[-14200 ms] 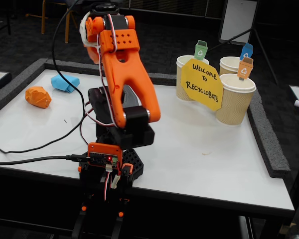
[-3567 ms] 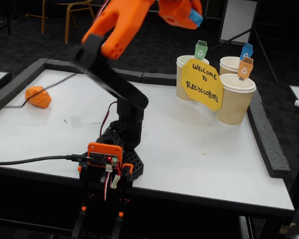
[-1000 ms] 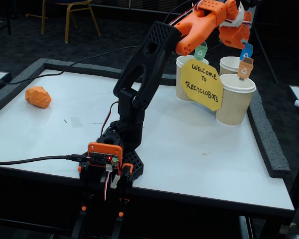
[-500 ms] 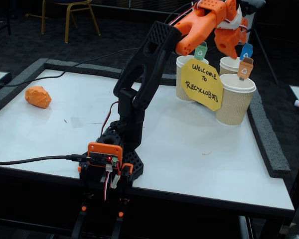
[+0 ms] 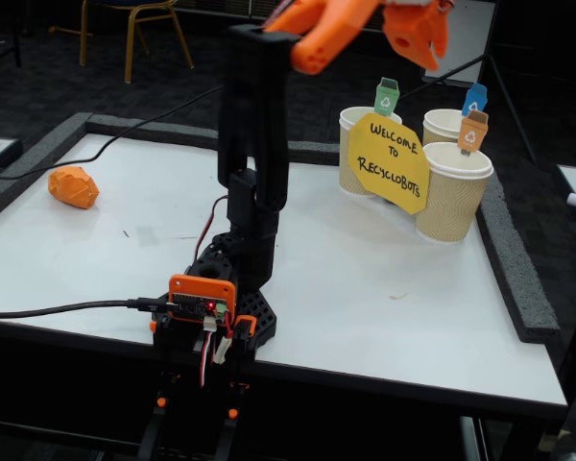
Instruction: Sort rubbish by color.
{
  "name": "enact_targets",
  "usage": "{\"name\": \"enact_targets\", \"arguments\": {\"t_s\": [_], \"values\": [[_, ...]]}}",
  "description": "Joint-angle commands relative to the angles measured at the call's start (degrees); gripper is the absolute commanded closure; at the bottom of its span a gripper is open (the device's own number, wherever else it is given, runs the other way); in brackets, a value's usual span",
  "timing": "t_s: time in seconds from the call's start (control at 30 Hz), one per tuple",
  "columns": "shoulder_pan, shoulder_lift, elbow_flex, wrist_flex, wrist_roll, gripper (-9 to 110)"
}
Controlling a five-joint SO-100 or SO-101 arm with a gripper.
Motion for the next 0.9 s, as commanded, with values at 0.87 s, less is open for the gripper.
{"name": "enact_targets", "arguments": {"t_s": [0.87], "values": [[-7.12,86.92,69.26,-3.78,-1.41,100]]}}
